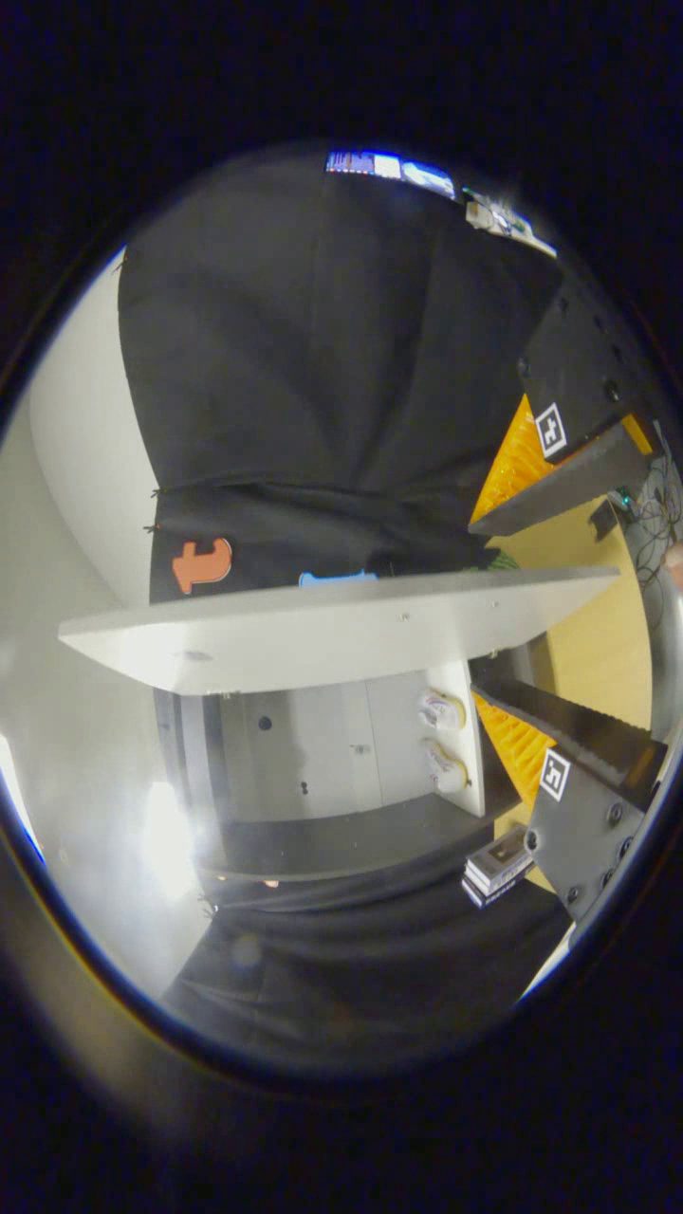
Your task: Open the shoe cabinet door, grab the shoes and put them into the shoe cabinet, then close the shoe cabinet door.
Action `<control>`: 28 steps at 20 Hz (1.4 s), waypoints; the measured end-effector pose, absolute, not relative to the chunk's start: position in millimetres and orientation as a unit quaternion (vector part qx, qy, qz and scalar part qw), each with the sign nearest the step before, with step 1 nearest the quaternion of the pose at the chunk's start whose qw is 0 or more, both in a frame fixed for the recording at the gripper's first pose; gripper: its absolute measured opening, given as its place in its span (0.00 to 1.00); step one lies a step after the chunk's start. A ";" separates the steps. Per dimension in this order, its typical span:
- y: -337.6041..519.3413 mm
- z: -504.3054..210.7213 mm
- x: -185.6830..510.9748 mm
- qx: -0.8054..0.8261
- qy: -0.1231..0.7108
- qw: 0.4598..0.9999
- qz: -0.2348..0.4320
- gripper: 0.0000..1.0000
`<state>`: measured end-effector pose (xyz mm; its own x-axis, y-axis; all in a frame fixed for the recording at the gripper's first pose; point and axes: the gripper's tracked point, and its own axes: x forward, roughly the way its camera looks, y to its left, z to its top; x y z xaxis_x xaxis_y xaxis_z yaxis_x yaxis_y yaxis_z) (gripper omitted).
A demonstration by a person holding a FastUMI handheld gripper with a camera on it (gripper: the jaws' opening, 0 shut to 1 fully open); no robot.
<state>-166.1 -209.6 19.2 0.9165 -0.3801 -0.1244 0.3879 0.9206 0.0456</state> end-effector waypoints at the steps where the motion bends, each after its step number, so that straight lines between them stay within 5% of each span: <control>1: -227.6 22.9 -165.6 0.029 0.054 0.978 -0.198 0.95; 14: -347.8 34.6 -47.4 0.000 0.031 0.993 -0.112 0.95; 28: -308.7 28.9 -4.1 -0.004 0.035 0.998 -0.049 0.94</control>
